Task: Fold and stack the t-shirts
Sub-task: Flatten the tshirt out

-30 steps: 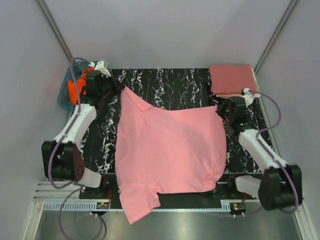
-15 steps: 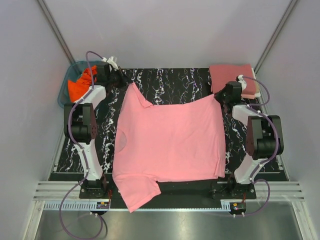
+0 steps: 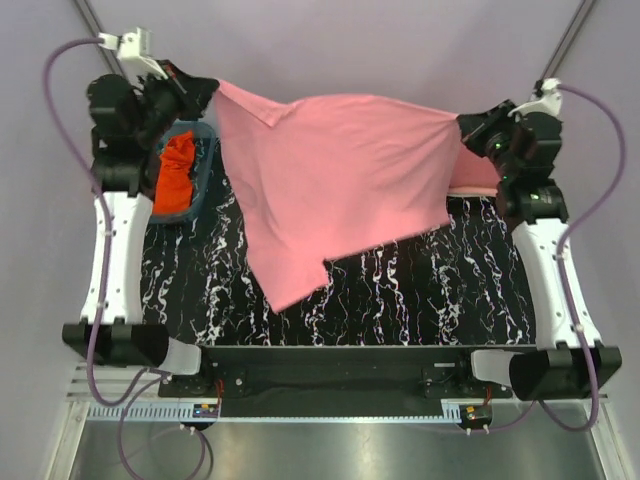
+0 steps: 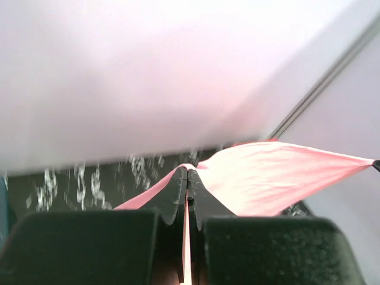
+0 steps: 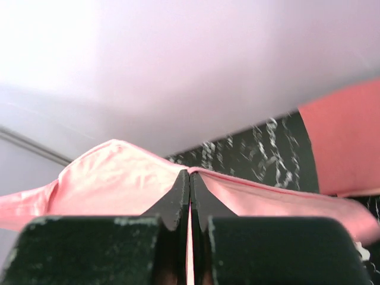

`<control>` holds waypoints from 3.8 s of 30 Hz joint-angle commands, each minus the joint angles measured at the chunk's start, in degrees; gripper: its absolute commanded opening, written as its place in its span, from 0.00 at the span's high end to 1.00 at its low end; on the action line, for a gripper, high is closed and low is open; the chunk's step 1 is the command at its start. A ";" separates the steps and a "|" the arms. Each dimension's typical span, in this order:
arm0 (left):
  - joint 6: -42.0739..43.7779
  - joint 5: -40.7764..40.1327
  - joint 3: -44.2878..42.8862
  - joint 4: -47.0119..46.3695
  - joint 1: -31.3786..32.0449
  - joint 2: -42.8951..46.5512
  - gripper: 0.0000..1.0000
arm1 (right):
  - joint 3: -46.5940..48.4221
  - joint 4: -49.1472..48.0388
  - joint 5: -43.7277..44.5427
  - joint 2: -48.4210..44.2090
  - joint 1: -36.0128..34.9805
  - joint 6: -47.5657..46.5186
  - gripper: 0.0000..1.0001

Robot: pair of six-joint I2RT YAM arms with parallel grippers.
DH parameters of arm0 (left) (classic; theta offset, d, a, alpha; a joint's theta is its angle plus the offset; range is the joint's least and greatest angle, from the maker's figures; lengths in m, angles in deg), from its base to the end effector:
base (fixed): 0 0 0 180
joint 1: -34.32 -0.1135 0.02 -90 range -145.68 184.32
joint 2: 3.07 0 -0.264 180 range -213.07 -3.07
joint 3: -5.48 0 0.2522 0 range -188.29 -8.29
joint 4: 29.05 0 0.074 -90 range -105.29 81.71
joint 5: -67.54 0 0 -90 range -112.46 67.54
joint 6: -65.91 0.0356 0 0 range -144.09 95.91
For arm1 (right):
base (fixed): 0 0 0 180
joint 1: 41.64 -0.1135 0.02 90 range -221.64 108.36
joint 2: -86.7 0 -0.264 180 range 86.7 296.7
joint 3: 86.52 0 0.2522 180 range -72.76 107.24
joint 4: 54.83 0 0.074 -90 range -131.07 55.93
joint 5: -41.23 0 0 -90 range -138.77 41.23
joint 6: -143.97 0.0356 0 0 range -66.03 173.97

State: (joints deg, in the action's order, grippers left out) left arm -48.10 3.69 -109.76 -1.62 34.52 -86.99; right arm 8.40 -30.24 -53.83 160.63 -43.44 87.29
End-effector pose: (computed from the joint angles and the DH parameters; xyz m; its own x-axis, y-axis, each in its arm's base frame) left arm 0.3131 -0.0168 0.5143 -0.1182 -0.3648 -0.9235 0.4321 0.8185 -0.3786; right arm 0.2914 0.0123 0.4507 -0.1180 0.5437 -0.8309 -0.0652 0.8307 0.5529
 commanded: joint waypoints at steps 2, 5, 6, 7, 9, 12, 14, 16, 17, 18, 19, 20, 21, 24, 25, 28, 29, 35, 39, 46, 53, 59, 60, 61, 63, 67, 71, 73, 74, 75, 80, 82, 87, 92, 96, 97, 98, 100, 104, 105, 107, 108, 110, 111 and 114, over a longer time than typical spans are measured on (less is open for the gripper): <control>-0.95 0.13 0.83 0.83 -0.12 9.81 1.00 | 4.17 9.80 -1.71 -9.30 -0.04 -2.12 1.00; -1.74 -1.54 2.94 1.18 -0.12 19.37 1.00 | 4.62 13.24 -2.06 -15.80 -0.13 -2.56 1.00; -2.00 -2.41 3.38 1.27 -0.12 21.06 1.00 | 4.53 14.12 -2.23 -17.40 -0.04 -2.47 1.00; -2.18 -2.77 3.73 1.36 -0.12 22.90 1.00 | 4.44 14.91 -2.32 -19.07 -0.04 -2.30 1.00; -2.88 -3.30 4.17 1.97 -0.12 27.90 1.00 | 4.18 16.85 -3.20 -23.91 -0.04 -1.86 1.00; -3.93 -4.61 4.70 2.59 -0.12 34.06 1.00 | 4.53 19.57 -3.82 -30.32 -0.13 -0.72 1.00; -4.29 -4.88 3.92 3.99 -0.12 37.32 1.00 | 5.58 21.33 -3.90 -34.53 -0.13 0.34 1.00; -4.56 -5.58 1.73 6.00 -0.12 38.91 1.00 | 6.46 22.12 -4.08 -36.65 -0.04 1.56 1.00; -4.64 -5.67 0.85 6.45 -0.12 39.70 1.00 | 7.77 23.26 -4.17 -37.88 -0.04 1.83 1.00; -4.47 -6.02 -0.12 6.80 -0.12 40.75 1.00 | 8.56 23.88 -3.91 -38.33 -0.13 2.01 1.00; -4.12 -6.72 -2.04 7.68 -0.12 40.94 1.00 | 9.35 24.58 -3.73 -38.51 -0.13 2.27 1.00; -3.68 -6.99 -2.93 8.12 -0.12 41.03 1.00 | 10.67 25.55 -3.21 -38.51 -0.13 2.27 1.00; -2.63 -7.77 -3.64 8.56 -0.12 40.86 1.00 | 11.20 25.64 -2.85 -38.34 -0.04 1.93 1.00; -0.61 -8.83 -4.61 10.06 -0.12 39.54 1.00 | 11.30 25.65 -0.57 -36.41 -0.04 1.22 1.00; -0.25 -8.84 -3.74 10.06 -0.12 39.10 1.00 | 11.12 25.56 0.04 -35.53 -0.13 0.61 1.00; 1.94 -8.84 0.20 9.45 -0.12 36.20 1.00 | 6.92 22.05 0.93 -31.84 -0.04 -0.45 1.00; 3.17 -8.75 1.44 9.36 -0.12 34.45 1.00 | 3.16 19.26 0.84 -30.35 -0.04 -0.54 1.00; 4.59 -6.38 19.45 -1.27 -0.12 27.96 1.00 | -17.13 4.24 -1.35 -25.52 -0.04 1.31 1.00; 4.85 -3.57 29.21 -11.01 -0.12 19.60 1.00 | -27.80 -7.64 -1.36 -18.84 -0.04 1.48 1.00; 6.17 -0.41 28.10 -18.42 -0.12 -8.50 1.00 | -34.59 -30.66 -0.82 3.65 -0.04 3.59 1.00; 2.39 2.42 21.49 -24.48 -1.44 -26.90 1.00 | -22.91 -33.24 -4.43 27.64 0.13 2.10 1.00; 3.35 3.55 16.83 -23.34 -1.35 -30.51 1.00 | -15.08 -31.14 -6.01 34.43 0.22 0.78 1.00; 3.53 3.73 16.14 -22.73 -1.35 -30.51 1.00 | -14.55 -30.96 -6.10 34.87 0.22 0.43 1.00; 3.62 3.73 16.04 -22.64 -1.44 -30.25 1.00 | -13.94 -30.44 -5.84 35.14 0.22 0.43 1.00; 3.53 3.99 15.60 -22.46 -1.35 -29.90 1.00 | -13.58 -30.08 -5.31 35.06 0.22 0.25 1.00; 0.90 6.98 19.19 -27.89 -1.26 -26.57 1.00 | -14.98 -29.20 -3.30 32.69 0.31 0.25 1.00; -2.27 8.21 23.95 -35.46 -0.47 -24.18 1.00 | -17.79 -28.15 0.39 27.68 0.31 -0.01 1.00; -3.06 10.14 23.69 -36.69 -0.47 -25.58 1.00 | -18.76 -27.62 1.71 25.22 0.22 -0.54 1.00; -4.10 10.67 23.51 -37.05 -0.47 -26.29 1.00 | -18.68 -27.01 1.98 24.69 0.31 -1.06 1.00; -4.46 11.20 23.16 -37.40 -0.47 -27.08 1.00 | -18.50 -26.22 2.51 24.25 0.22 -1.50 1.00; -8.15 13.04 22.81 -41.00 0.76 -32.53 1.00 | -17.53 -20.42 7.43 23.10 0.40 -2.38 1.00; -8.86 13.57 22.20 -42.41 0.85 -34.90 1.00 | -17.53 -18.92 9.01 23.28 0.48 -2.38 1.00; -10.44 14.89 18.16 -43.82 1.72 -39.82 1.00 | -17.18 -17.34 10.42 24.15 0.92 -3.44 1.00; -11.41 15.16 12.89 -43.47 2.69 -43.87 1.00 | -16.13 -15.84 13.06 24.59 1.45 -4.75 1.00; -12.81 15.68 10.95 -44.69 3.48 -46.59 1.00 | -15.25 -14.35 14.99 24.77 1.45 -5.19 1.00; -12.99 15.86 10.60 -44.70 3.66 -46.86 1.00 | -15.25 -14.17 15.17 24.51 1.45 -5.11 1.00; -13.17 16.03 10.42 -44.78 4.01 -47.12 1.00 | -15.25 -14.08 15.43 24.42 1.45 -5.02 1.00; -12.99 16.39 10.42 -45.05 4.80 -47.30 1.00 | -15.25 -13.82 15.78 24.24 1.54 -4.76 1.00; -14.30 16.82 10.50 -46.54 5.77 -47.65 1.00 | -14.63 -13.29 15.34 24.68 1.45 -4.67 1.00; -15.96 17.44 10.33 -48.02 5.77 -48.26 1.00 | -14.37 -12.86 15.43 24.68 1.45 -4.67 1.00; -17.11 17.88 9.46 -49.18 5.68 -48.79 1.00 | -14.28 -12.68 15.61 24.42 3.02 -4.67 1.00; -17.47 17.79 9.01 -48.48 5.51 -49.23 1.00 | -14.19 -12.59 15.52 24.42 3.21 -4.67 1.00; -15.56 15.61 7.87 -44.63 5.16 -49.24 1.00 | -13.84 -12.41 14.64 24.68 3.30 -5.02 1.00; -14.24 14.20 7.95 -39.82 4.72 -48.54 1.00 | -13.49 -11.89 14.38 24.68 3.30 -5.02 1.00; -9.92 9.19 7.95 -31.37 3.67 -47.31 1.00 | -13.49 -11.80 13.15 25.03 3.30 -4.85 1.00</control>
State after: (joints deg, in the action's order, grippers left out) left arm -62.29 17.53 -99.53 -39.65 39.81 -136.12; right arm -7.66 -41.57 -40.85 185.83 -40.27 83.31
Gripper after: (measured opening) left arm 0.008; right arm 0.010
